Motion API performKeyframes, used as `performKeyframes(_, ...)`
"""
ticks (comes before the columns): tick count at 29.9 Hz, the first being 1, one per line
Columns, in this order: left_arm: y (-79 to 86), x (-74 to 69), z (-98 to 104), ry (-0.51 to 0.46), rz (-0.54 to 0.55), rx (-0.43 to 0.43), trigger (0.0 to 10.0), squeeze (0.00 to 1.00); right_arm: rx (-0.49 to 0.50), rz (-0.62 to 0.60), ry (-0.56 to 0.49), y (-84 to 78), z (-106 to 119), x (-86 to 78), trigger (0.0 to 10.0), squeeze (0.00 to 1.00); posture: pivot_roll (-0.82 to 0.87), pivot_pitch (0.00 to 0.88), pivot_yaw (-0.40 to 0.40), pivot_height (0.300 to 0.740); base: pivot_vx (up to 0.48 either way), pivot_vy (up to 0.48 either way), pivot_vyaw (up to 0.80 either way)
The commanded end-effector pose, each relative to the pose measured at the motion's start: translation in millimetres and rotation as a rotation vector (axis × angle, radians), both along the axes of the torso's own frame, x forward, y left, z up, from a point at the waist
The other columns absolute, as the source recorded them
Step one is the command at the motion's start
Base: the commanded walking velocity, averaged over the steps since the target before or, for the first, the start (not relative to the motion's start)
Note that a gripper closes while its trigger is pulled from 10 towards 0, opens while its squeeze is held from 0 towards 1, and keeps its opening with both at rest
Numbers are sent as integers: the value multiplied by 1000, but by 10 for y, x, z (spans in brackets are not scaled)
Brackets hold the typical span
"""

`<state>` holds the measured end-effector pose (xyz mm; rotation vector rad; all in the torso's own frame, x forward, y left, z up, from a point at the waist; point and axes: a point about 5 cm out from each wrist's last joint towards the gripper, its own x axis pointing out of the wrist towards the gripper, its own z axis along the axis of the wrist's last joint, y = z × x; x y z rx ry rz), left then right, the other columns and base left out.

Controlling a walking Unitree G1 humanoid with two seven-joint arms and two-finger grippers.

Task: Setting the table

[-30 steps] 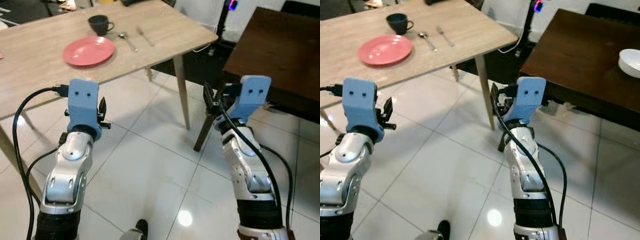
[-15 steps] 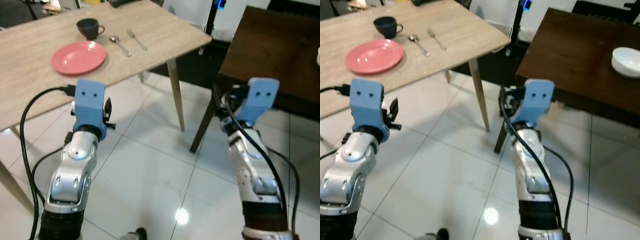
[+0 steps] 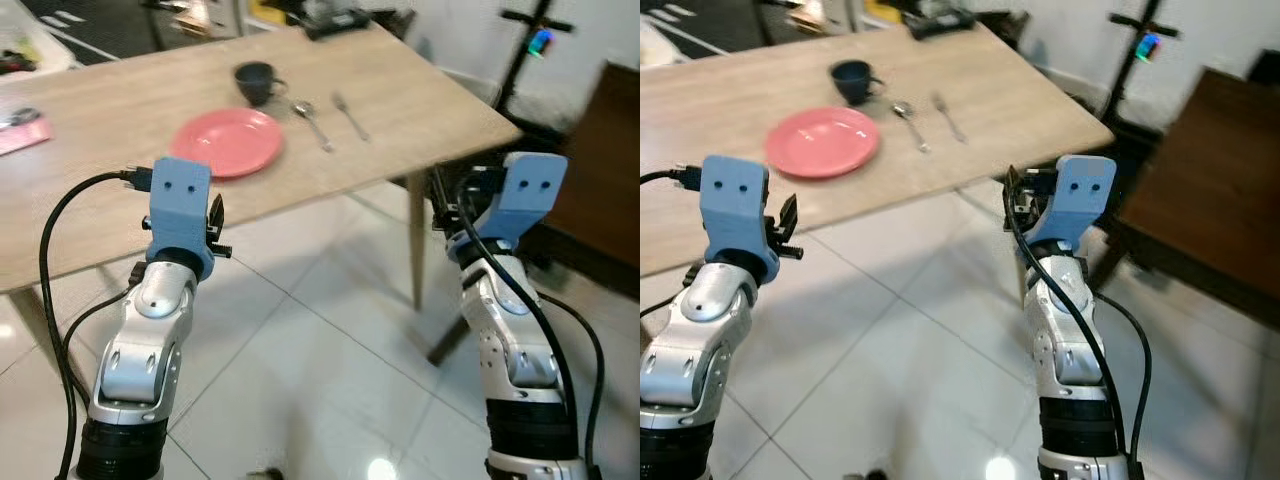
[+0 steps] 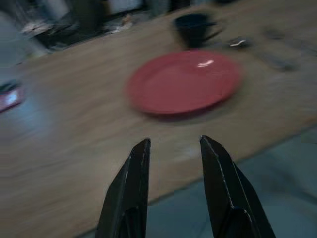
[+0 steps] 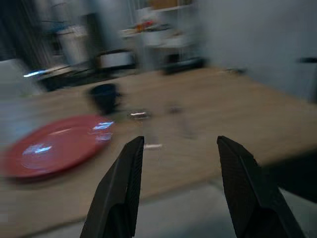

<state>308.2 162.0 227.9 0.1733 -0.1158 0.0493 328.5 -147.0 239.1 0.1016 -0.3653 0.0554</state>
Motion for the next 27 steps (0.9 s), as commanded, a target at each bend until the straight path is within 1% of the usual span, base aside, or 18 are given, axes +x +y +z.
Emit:
performKeyframes(1, 10, -1, -61, 26, 6, 0, 10000, 0, 4, -15, 20, -35, -52, -1, 10000, 0, 52, 120, 97, 740, 442, 0, 800)
performKeyframes(4, 13, 0, -62, 26, 6, 0, 10000, 0, 12, -12, 20, -33, -51, 4, 10000, 0, 53, 119, 97, 740, 440, 0, 588)
performKeyframes(8, 12, 0, -61, 26, 5, 1, 10000, 0, 42, -10, 10, -43, -31, 4, 10000, 0, 54, 119, 97, 740, 439, 0, 0)
performKeyframes(21, 6, 8, -67, 36, 0, 1, 10000, 0, 51, -20, 11, -71, -28, 3, 10000, 0, 53, 122, 101, 740, 436, 0, 0)
performKeyframes(27, 4, 14, -85, 52, 2, 7, 10000, 0, 54, -24, 11, -84, -28, 3, 10000, 0, 54, 122, 102, 740, 0, 0, 0)
